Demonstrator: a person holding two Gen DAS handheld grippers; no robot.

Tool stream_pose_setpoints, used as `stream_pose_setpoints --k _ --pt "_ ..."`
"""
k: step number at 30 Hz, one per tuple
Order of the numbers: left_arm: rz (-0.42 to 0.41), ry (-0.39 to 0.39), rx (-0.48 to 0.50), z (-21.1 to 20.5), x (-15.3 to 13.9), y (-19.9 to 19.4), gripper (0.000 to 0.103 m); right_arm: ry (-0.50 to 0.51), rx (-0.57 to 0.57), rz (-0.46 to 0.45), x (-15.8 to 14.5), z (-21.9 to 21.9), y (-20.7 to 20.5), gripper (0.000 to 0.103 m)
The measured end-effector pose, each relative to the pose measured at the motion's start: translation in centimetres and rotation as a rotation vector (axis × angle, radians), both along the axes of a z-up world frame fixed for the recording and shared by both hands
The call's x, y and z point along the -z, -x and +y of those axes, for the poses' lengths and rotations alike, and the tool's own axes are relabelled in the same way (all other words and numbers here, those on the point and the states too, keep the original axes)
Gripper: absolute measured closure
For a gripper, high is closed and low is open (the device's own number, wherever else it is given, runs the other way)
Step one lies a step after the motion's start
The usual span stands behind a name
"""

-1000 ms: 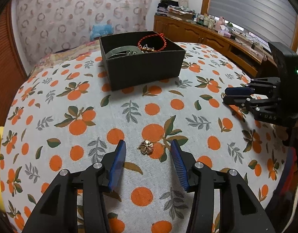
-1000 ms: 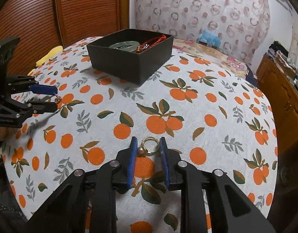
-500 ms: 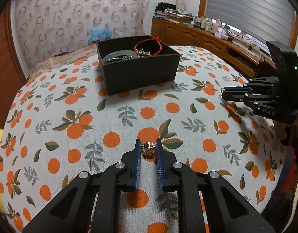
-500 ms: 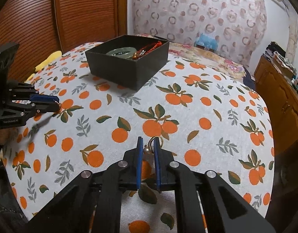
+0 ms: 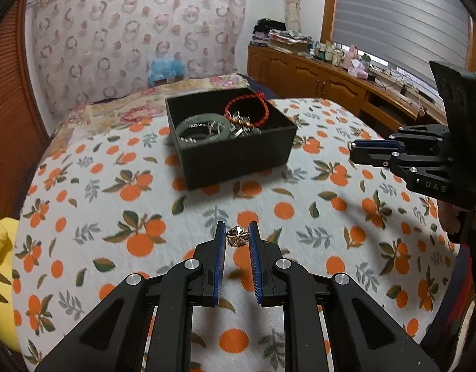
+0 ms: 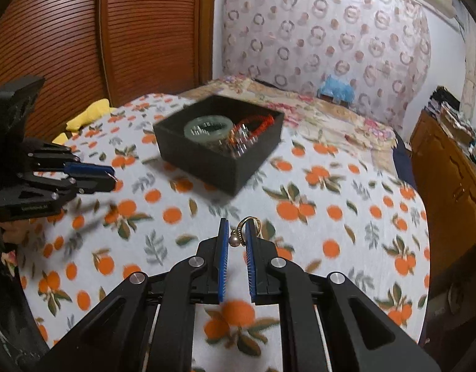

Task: Organize jewelry
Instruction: 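Carry the flower pin and ring into the black box and release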

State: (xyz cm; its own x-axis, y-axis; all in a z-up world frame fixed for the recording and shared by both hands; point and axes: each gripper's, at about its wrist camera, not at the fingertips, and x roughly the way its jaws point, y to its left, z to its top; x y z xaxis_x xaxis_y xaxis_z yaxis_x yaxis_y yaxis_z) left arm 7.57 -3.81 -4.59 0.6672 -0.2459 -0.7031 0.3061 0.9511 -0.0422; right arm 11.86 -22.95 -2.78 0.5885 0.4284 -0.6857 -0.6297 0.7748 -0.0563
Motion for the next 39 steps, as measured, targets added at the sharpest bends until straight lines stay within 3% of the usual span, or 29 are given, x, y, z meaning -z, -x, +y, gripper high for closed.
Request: stream_pose_setpoints --k 10,22,39 --pt "-0.043 0.005 -0.034 0.7 -1.7 -2.6 0.089 -0.077 -0.039 -0.030 -2.9 4.3 -4.1 0.091" --pt "-0.080 0.001 -0.065 0.9 -3.9 -5.8 0.089 -0.119 -0.006 0.016 -3.1 5.8 -9.2 0.090" --pt "-0.078 -0.018 -0.098 -0.8 -4.1 -10.7 0.089 -0.153 0.074 -0.010 -2.8 2.4 -7.2 0.090"
